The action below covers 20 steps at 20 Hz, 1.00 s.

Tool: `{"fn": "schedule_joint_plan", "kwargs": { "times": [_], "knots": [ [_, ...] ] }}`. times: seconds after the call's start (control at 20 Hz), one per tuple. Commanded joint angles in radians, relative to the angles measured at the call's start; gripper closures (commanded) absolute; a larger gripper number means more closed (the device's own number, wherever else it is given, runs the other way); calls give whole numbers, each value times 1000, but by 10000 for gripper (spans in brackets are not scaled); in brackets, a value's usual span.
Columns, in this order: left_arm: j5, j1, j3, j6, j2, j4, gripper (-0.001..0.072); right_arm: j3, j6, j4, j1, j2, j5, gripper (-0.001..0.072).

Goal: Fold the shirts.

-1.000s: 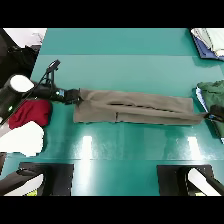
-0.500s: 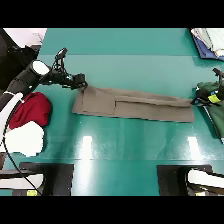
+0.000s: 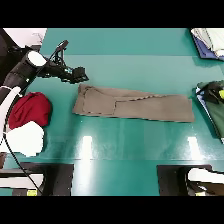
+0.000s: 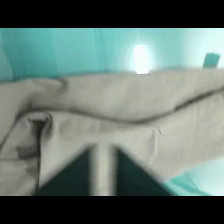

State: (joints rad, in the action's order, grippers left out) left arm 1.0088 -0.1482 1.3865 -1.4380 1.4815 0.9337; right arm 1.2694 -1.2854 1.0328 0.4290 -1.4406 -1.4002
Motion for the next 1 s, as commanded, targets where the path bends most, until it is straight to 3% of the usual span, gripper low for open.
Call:
{"fn": "schedule_joint_plan", "kwargs": {
  "times": [0.0,0.3,0.55,0.7,0.8,0.9,0.95],
  "knots": [
    [82,1,19,6,1,-9,664,-117,108,-21,111,17,-8,72],
    [86,0,19,5,1,-37,664,-180,170,-22,127,-123,16,88],
    [87,0,17,5,4,-37,665,-180,232,-125,58,-166,53,117],
    [100,-7,17,6,16,-33,673,-179,232,-125,8,-167,88,237],
    [93,-41,17,6,31,-34,673,-179,232,-126,-15,-167,101,407],
    [46,-97,18,6,55,-35,673,-179,238,-129,-26,-162,76,676],
    [17,-125,18,6,70,-40,673,-179,266,-152,-35,-152,44,693]
  ]
}}
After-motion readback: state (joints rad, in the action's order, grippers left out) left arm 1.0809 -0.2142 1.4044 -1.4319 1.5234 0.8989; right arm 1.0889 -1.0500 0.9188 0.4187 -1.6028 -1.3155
